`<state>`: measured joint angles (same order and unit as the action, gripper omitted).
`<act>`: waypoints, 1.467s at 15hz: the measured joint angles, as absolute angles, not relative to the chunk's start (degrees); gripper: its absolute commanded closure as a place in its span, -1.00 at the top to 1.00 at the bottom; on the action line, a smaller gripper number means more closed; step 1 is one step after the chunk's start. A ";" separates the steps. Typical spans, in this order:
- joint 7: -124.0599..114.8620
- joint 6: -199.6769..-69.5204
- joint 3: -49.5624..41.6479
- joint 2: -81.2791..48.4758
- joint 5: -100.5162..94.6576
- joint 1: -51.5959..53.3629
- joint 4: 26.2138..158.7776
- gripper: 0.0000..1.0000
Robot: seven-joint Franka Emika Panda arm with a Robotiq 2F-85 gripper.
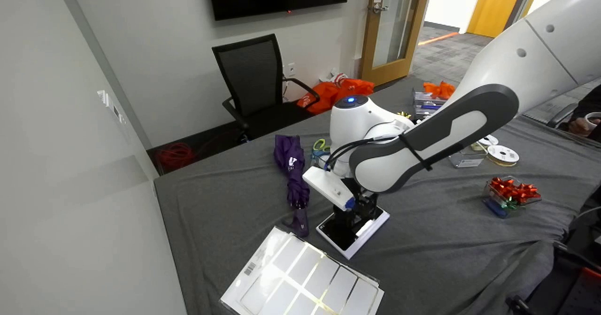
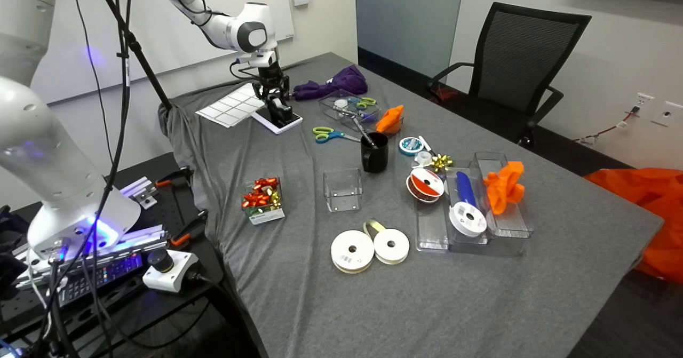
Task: Shift the black object to the table
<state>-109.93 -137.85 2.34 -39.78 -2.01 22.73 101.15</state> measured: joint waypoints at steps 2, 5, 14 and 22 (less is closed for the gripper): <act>-109.93 -137.82 2.33 -39.79 -2.32 22.78 101.14 -0.13; -109.91 -137.82 2.32 -39.78 -2.72 22.81 101.13 -0.13; -98.45 -137.75 2.89 -34.05 -3.65 22.79 107.45 -0.13; -79.66 -142.89 4.38 -18.74 -7.99 22.13 128.79 -0.13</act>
